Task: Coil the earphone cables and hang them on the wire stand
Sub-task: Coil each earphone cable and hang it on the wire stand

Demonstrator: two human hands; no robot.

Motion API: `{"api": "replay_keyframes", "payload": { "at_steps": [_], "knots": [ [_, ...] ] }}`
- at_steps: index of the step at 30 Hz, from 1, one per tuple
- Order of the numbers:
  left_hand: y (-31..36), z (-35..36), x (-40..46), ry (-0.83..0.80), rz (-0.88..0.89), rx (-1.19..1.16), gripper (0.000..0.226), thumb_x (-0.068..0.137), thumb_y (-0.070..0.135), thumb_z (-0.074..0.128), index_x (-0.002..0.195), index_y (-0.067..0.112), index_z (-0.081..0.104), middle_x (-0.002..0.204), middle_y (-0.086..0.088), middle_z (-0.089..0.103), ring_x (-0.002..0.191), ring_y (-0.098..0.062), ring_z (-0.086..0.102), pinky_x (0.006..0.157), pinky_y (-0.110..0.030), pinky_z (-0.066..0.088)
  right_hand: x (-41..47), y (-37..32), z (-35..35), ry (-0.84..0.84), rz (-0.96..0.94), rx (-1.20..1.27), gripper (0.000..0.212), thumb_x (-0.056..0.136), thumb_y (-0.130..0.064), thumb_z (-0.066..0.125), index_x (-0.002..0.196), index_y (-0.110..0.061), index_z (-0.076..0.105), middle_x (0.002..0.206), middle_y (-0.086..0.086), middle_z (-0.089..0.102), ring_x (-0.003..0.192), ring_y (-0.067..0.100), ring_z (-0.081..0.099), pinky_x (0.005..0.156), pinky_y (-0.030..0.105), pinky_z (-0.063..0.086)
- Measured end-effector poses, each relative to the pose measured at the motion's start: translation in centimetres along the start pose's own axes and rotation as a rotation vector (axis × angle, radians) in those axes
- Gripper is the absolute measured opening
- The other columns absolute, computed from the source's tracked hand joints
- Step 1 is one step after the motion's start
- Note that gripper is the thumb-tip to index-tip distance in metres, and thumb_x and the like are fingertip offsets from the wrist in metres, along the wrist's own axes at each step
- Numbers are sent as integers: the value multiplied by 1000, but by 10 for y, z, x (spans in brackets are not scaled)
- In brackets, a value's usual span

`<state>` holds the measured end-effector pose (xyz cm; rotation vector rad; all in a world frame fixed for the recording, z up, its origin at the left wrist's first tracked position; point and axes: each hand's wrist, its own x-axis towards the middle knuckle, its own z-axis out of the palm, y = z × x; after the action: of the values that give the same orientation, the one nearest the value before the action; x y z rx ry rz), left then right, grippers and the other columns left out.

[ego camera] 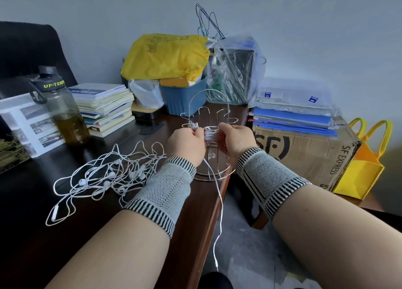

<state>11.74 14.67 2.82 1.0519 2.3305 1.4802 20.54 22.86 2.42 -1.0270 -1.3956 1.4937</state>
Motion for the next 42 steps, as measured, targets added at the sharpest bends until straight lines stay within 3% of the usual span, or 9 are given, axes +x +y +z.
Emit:
{"api": "replay_keyframes", "payload": {
  "at_steps": [6, 11, 15, 18, 28, 31, 34, 37, 42],
  "knots": [
    [3, -3, -11, -90, -143, -262, 35, 98, 23, 39, 69, 12, 57, 61, 1, 70, 77, -25, 72, 82, -46, 58, 2, -2, -1, 6, -19, -61, 28, 62, -41, 63, 55, -15, 58, 64, 9, 64, 64, 27, 61, 76, 55, 55],
    [0, -3, -23, -84, -90, -326, 33, 96, 11, 38, 69, 8, 56, 79, 2, 70, 83, -19, 73, 85, -49, 58, -4, 6, -8, -7, -68, 41, 15, 80, -15, 68, 68, -13, 59, 69, 7, 69, 66, 23, 64, 73, 42, 56],
    [-7, 0, -27, -48, -44, -315, 34, 89, 26, 47, 60, 13, 60, 81, 2, 74, 88, -19, 72, 90, -46, 56, -6, 9, -11, -25, -125, 57, 14, 81, -6, 69, 72, -11, 60, 63, 4, 67, 64, 19, 63, 67, 35, 54],
    [-14, 4, -25, -27, -12, -286, 39, 69, 51, 45, 71, 19, 69, 83, -8, 75, 89, -28, 71, 85, -53, 56, -4, 8, -10, -19, -100, 62, 12, 80, -6, 70, 73, -9, 61, 65, 6, 67, 61, 19, 62, 63, 32, 54],
    [-13, 6, -29, 7, 17, -254, 53, 64, 53, 44, 74, 7, 69, 85, -15, 73, 89, -33, 69, 82, -55, 56, 3, 4, -6, 29, -62, 21, 17, 77, -4, 63, 65, -15, 61, 66, 5, 63, 62, 22, 59, 71, 41, 56],
    [-6, 2, -35, 0, 40, -149, 45, 81, 40, 50, 77, -2, 65, 75, -17, 69, 77, -34, 65, 71, -47, 55, -5, 9, -8, 37, -214, -71, 15, 79, -5, 63, 70, -17, 61, 72, 4, 66, 65, 17, 60, 69, 37, 55],
    [-5, -1, -38, -18, 105, 3, 35, 93, 26, 55, 63, 10, 55, 54, 1, 51, 58, -22, 47, 58, -31, 34, -19, 16, -13, -34, -496, -298, 27, 84, -3, 61, 74, -28, 57, 78, -8, 64, 70, 7, 61, 70, 21, 52],
    [-8, 0, -38, -30, 181, 165, 26, 93, 27, 57, 70, 17, 54, 60, 7, 50, 66, -18, 49, 61, -28, 32, -27, 26, -17, -96, -729, -484, 34, 84, 2, 58, 85, -32, 60, 93, -6, 62, 85, 10, 63, 82, 25, 52],
    [-9, 0, -37, -40, 334, 329, 13, 91, 20, 59, 79, 18, 54, 73, 8, 50, 73, -17, 48, 66, -25, 35, -27, 33, -19, -87, -903, -675, 31, 85, -1, 62, 110, -18, 72, 90, -9, 48, 80, 10, 56, 74, 21, 45]
  ]
}}
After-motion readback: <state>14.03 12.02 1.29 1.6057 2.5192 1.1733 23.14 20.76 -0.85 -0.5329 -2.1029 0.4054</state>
